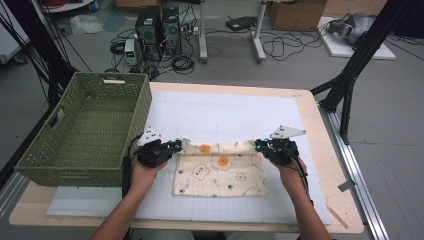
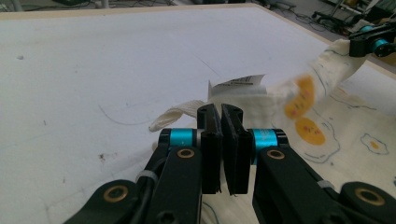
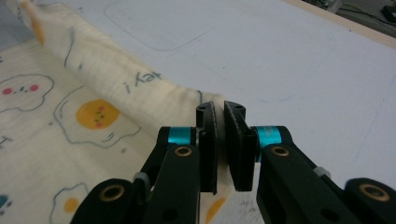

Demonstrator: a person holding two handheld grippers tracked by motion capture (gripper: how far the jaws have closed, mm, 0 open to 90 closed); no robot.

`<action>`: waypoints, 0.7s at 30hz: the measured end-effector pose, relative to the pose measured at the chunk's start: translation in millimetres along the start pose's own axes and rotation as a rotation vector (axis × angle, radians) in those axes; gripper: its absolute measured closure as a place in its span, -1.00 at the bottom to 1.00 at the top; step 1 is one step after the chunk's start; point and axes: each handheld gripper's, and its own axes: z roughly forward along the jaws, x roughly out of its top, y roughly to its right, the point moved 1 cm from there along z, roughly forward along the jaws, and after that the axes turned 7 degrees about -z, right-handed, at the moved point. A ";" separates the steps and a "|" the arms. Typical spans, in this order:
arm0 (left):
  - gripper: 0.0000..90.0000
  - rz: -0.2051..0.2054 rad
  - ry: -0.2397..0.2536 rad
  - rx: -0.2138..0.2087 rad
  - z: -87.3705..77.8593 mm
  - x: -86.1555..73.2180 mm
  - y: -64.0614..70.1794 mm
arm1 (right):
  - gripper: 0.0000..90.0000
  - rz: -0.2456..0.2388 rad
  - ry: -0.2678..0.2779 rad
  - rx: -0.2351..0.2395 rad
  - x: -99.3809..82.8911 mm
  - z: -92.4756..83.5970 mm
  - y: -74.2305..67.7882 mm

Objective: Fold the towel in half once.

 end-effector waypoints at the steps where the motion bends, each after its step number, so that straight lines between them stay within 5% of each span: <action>1: 0.91 0.003 0.003 -0.004 -2.3 -2.3 1.6 | 0.87 0.003 0.001 0.002 -2.9 -3.1 -1.8; 21: 0.91 0.009 -0.029 -0.063 -32.1 -28.0 18.5 | 0.87 0.000 0.002 0.065 -44.2 -34.4 -37.6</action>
